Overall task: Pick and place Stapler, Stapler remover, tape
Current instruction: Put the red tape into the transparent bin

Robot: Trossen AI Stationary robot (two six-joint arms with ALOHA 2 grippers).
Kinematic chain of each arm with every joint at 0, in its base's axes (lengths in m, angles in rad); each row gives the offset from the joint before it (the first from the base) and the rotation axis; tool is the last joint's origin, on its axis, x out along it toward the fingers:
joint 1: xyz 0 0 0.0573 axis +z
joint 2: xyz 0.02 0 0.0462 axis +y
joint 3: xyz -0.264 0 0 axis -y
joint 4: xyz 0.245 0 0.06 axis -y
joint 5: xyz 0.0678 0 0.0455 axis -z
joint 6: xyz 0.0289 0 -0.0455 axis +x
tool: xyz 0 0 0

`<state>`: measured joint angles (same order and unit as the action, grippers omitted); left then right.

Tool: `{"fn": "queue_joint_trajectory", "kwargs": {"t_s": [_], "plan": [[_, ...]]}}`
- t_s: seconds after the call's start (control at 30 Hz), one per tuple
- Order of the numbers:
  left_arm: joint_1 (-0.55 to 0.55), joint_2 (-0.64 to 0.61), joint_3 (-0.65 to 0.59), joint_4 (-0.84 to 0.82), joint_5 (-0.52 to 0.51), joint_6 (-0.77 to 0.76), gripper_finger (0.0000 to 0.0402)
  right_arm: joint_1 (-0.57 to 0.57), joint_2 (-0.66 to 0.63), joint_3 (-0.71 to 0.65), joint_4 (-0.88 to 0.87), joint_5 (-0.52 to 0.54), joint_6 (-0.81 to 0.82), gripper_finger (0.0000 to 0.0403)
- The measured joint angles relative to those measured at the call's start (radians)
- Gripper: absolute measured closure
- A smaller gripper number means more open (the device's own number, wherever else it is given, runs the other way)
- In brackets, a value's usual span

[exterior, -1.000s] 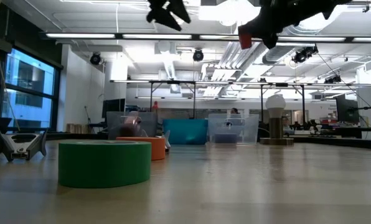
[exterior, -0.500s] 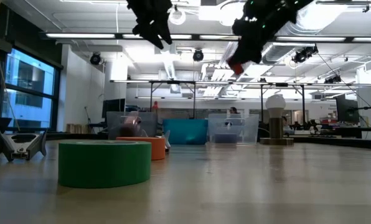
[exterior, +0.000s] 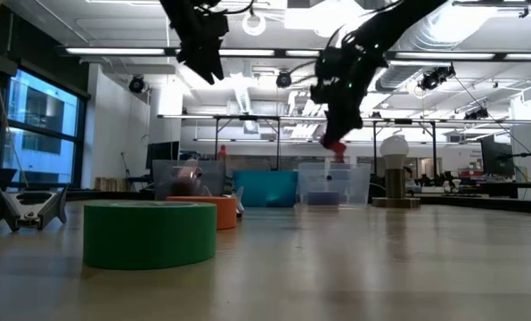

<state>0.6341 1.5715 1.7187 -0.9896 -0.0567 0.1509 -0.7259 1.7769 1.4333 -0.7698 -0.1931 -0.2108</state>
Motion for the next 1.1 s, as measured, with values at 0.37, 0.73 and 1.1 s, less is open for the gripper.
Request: {"fn": "queue_joint_trajectory", "kwargs": {"t_s": [0.37,0.73,1.1], "plan": [[0.075,0.000,0.000,-0.009,0.024,0.039,0.0138,0.008,0.110,0.002,0.010,0.064,0.071,0.0367],[0.076,0.000,0.000,-0.021,0.024,0.067,0.0138,0.022,0.223,0.225,-0.106,0.103,0.271,0.0367],[0.075,0.000,0.000,-0.052,0.024,0.077,0.0138,0.033,0.360,0.385,-0.264,0.087,0.315,0.0367]]}}
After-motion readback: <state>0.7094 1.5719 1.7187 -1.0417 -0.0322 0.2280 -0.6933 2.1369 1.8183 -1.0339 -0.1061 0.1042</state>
